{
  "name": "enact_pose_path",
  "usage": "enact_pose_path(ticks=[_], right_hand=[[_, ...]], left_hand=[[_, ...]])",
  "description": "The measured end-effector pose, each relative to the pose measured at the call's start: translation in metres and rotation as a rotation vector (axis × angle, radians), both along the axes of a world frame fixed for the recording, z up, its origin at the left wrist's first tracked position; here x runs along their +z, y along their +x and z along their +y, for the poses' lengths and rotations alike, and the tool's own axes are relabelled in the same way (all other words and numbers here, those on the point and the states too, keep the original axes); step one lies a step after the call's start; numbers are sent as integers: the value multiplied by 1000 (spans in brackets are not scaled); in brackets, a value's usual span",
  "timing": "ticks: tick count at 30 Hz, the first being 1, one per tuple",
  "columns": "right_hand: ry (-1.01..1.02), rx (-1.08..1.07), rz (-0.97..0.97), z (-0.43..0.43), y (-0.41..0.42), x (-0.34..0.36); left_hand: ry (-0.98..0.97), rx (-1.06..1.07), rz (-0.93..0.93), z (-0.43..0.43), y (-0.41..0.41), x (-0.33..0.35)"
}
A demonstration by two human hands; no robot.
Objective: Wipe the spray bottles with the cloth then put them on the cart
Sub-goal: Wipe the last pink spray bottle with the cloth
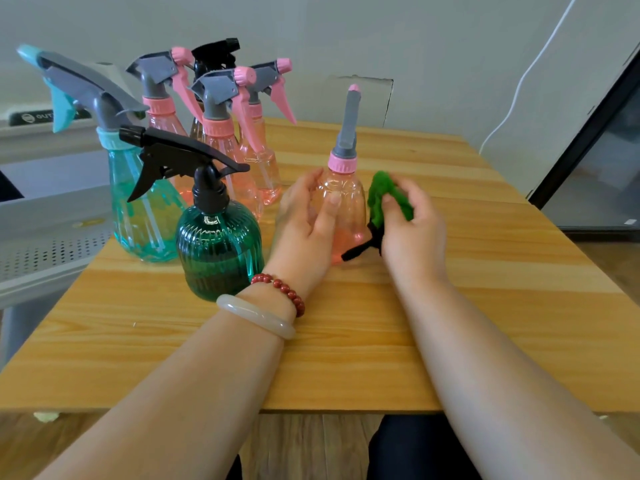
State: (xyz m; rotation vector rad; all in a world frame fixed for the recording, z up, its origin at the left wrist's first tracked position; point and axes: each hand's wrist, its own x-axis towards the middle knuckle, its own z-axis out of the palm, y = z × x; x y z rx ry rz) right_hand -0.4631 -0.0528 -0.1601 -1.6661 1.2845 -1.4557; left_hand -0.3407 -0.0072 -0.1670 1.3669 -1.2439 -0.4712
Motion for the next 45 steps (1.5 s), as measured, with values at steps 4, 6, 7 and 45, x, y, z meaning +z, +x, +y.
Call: enact_pose_path(ticks=[4,6,7,45], right_hand=[[-259,150,48,13,9,1],[-228,159,62,11,9,-2],[-176,158,65,9,7,-2],[-358,112,112,12,2,-2]], left_hand=[[-32,15,6,-1,2,-2],[-15,14,19,-1,2,-2],[-7,17,21,0,3,-1],[102,22,-1,7,-2,4]])
